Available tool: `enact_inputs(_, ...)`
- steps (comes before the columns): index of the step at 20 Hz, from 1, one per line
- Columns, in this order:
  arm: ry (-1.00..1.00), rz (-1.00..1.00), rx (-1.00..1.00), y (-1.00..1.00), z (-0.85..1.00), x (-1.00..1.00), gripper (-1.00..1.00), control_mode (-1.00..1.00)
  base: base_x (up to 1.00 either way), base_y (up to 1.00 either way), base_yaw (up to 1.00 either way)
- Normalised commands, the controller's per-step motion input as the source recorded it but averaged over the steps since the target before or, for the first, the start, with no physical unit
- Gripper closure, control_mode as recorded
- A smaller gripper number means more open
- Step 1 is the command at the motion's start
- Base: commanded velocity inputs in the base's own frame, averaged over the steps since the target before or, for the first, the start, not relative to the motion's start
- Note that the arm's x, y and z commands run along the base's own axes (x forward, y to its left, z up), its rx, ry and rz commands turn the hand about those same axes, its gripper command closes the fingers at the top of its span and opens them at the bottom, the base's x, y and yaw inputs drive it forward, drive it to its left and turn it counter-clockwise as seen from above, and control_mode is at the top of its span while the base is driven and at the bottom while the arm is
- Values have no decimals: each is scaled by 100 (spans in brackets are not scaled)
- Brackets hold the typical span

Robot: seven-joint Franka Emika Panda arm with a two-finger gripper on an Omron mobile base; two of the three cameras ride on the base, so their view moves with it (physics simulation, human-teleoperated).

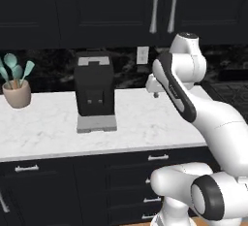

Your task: Navigate to the coffee machine.

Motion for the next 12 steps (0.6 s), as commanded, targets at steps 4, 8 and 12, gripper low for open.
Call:
enact_inputs(4, 0, 0, 0, 0, 0, 0, -100, 100, 0, 91, -25)
enact_inputs(8, 0, 0, 0, 0, 0, 0, -100, 100, 0, 96, -20)
enact_inputs(12, 0, 0, 0, 0, 0, 0, -100, 100, 18, 71, -17)
